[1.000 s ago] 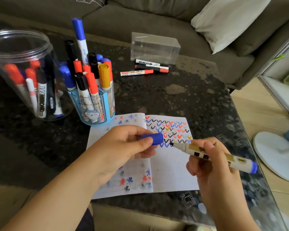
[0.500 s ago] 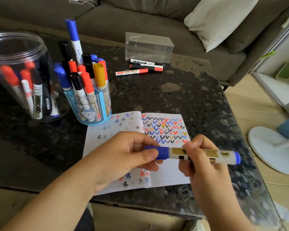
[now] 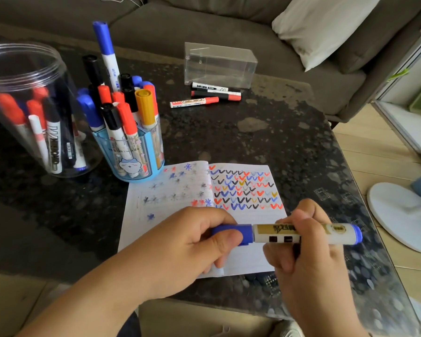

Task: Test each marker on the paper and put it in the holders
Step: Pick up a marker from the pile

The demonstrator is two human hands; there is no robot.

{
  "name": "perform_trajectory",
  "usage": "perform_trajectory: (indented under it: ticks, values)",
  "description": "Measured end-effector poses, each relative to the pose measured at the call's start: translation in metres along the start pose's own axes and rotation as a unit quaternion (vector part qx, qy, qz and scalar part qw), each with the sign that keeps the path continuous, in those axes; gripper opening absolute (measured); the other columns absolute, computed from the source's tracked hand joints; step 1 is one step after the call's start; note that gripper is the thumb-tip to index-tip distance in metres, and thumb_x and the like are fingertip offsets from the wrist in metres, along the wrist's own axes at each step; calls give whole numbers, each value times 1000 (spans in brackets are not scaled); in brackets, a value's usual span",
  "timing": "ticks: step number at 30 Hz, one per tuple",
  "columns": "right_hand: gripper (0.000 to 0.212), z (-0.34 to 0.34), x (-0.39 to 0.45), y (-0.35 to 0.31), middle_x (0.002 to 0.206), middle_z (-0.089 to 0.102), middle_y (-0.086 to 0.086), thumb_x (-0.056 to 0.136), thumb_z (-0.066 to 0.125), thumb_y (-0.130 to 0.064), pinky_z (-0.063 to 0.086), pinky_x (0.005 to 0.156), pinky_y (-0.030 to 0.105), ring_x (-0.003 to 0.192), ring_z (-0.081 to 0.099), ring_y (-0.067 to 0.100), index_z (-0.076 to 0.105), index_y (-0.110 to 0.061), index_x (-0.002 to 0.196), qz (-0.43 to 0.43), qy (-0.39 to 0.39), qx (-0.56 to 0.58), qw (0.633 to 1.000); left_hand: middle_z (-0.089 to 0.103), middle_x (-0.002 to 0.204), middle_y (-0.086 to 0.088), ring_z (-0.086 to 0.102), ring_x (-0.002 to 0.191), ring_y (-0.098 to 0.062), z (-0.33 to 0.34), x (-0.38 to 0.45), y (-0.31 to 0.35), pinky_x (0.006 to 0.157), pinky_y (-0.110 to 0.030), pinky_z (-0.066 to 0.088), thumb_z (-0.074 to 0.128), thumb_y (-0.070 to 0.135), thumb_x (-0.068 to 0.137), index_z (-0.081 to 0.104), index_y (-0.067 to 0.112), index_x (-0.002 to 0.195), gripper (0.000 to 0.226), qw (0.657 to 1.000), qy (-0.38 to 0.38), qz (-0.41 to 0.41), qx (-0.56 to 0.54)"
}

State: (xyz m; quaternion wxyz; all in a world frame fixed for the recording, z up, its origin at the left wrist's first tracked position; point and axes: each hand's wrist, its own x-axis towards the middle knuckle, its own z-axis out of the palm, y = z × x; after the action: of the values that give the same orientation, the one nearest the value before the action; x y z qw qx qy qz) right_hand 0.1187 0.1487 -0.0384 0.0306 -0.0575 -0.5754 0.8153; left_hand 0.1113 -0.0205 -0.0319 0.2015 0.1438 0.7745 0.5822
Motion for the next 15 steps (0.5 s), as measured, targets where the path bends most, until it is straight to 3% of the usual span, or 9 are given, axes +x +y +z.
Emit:
perform_trajectory:
  ticks: [6, 9, 11, 15]
  values:
    - [24, 8, -2, 9, 44, 27, 0, 74, 45, -13, 19, 41, 25, 39, 21, 11, 29, -16, 57, 18, 15, 14, 1000, 55, 59, 10, 51, 57, -4, 2, -3, -7, 62, -20, 43, 51, 49, 86, 63, 29, 83, 24, 999, 13, -21, -42]
    - [25, 4, 5, 12, 53, 19, 6, 73, 49, -16, 14, 45, 28, 39, 19, 10, 30, -16, 57, 48, 13, -7, 999, 59, 62, 10, 53, 58, -4, 2, -3, -8, 65, -24, 46, 52, 45, 83, 63, 29, 83, 20, 999, 17, -46, -14]
    - [23, 3, 7, 13, 55, 19, 8, 72, 53, -20, 15, 47, 31, 41, 21, 12, 36, -16, 57, 80, -4, -21, 997, 63, 65, 10, 55, 60, -2, -3, -1, -9, 67, -28, 49, 55, 36, 88, 64, 29, 84, 12, 997, 45, -53, 16]
    - [30, 3, 8, 19, 52, 41, 2, 55, 80, -38, 31, 43, 17, 44, 37, 8, 58, -19, 59, 128, -54, 19, 990, 67, 66, 3, 57, 59, -8, -20, 1, -7, 67, -31, 47, 69, 22, 82, 70, 23, 81, 2, 991, 123, -17, -56]
